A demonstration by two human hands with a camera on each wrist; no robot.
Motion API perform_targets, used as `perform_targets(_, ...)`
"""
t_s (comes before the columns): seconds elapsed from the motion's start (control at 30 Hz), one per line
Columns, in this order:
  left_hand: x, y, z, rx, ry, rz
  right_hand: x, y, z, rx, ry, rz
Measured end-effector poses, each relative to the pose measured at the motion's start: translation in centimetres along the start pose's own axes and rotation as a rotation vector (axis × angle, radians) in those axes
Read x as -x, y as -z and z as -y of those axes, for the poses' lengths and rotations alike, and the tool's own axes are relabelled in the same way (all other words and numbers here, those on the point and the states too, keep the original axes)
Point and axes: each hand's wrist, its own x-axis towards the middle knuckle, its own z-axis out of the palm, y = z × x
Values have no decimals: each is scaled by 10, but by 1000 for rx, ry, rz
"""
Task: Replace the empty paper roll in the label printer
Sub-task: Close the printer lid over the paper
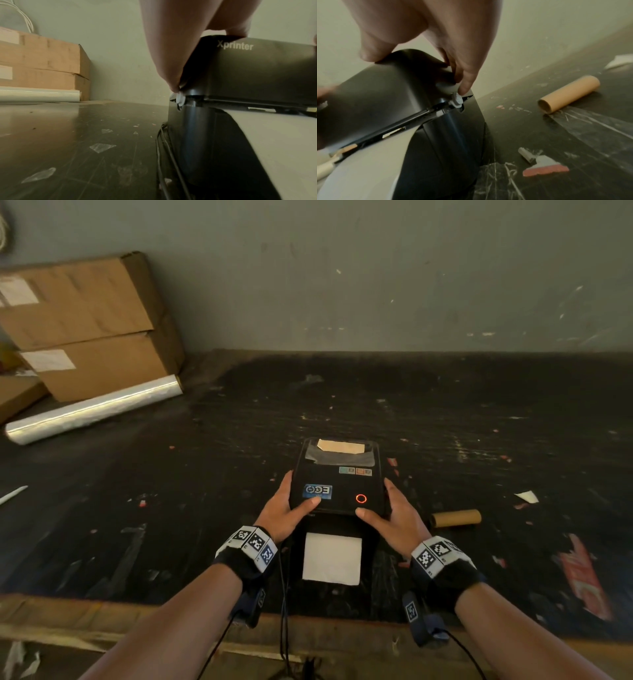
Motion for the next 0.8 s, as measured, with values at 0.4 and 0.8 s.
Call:
perform_targets(0.4, 2, -9, 15, 91, -28, -35, 3, -11, -7, -82, 59, 93)
perform_targets(0.8, -4, -13, 22, 77, 4, -61, 4, -12, -9, -78, 52, 107)
